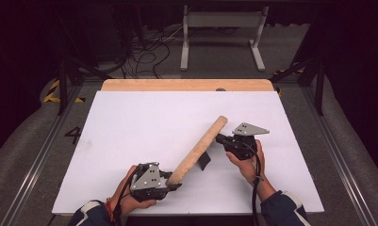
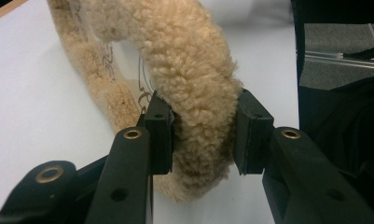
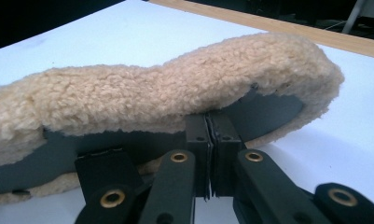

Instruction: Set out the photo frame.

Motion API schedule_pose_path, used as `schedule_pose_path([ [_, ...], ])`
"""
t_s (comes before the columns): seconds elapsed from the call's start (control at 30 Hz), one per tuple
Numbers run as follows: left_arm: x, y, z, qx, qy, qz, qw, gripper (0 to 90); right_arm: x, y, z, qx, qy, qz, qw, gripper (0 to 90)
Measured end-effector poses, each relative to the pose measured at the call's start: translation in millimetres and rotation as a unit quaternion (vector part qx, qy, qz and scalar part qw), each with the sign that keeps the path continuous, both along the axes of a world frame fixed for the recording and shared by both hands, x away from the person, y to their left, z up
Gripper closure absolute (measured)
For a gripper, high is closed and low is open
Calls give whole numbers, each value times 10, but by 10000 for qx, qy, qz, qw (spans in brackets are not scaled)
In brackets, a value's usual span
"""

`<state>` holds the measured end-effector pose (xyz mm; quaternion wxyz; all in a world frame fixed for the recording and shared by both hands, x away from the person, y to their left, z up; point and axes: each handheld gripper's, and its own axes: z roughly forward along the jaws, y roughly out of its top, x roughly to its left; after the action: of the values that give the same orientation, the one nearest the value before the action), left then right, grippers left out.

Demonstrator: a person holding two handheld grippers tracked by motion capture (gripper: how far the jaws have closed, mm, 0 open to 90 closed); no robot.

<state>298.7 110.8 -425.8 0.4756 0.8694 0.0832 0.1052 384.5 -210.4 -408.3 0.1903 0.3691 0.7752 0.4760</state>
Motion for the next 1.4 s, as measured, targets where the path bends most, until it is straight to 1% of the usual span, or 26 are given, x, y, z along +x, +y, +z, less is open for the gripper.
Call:
schedule_pose_path([
  [0.23,-8,-71,-5,-10,20,-34,10000,640,56,17,7,4,39,10,10000,880],
  [0.37,-12,-118,-9,-19,57,-40,10000,639,89,33,16,-33,55,3,10000,880],
  [0.63,-10,-191,-2,2,33,-4,10000,617,177,78,53,-71,219,-13,9997,881],
  [0.73,-12,-243,-6,-28,50,21,10000,604,226,111,76,-98,333,-49,9994,879],
  [0.77,-9,-254,-6,-31,22,27,10000,598,238,123,83,-119,356,-60,9993,879],
  [1.0,-6,-335,-20,-105,72,59,9999,561,280,176,102,-197,432,-147,9988,880],
  [1.1,-19,-347,-12,-50,16,115,9999,550,258,174,110,-186,449,-138,9987,855],
  [1.13,-23,-343,-12,-54,-4,110,9999,551,246,163,112,-160,443,-124,9988,842],
  [1.17,-28,-330,-12,-54,-11,125,9999,554,222,148,116,-82,469,-98,9988,828],
  [1.23,-26,-300,-23,-65,64,34,10000,554,171,120,126,-21,443,-39,9990,797],
  [1.27,-26,-281,-26,-30,108,-23,9999,554,145,111,136,-2,442,-17,9990,787],
  [1.3,-26,-281,-26,-30,108,-23,9999,553,145,111,136,-2,442,-17,9990,787],
  [1.33,-48,-227,-33,49,53,-127,9999,553,121,106,147,5,447,-13,9990,781],
  [1.4,-80,-136,-28,18,95,-142,9999,558,11,71,194,71,392,2,9992,753],
])
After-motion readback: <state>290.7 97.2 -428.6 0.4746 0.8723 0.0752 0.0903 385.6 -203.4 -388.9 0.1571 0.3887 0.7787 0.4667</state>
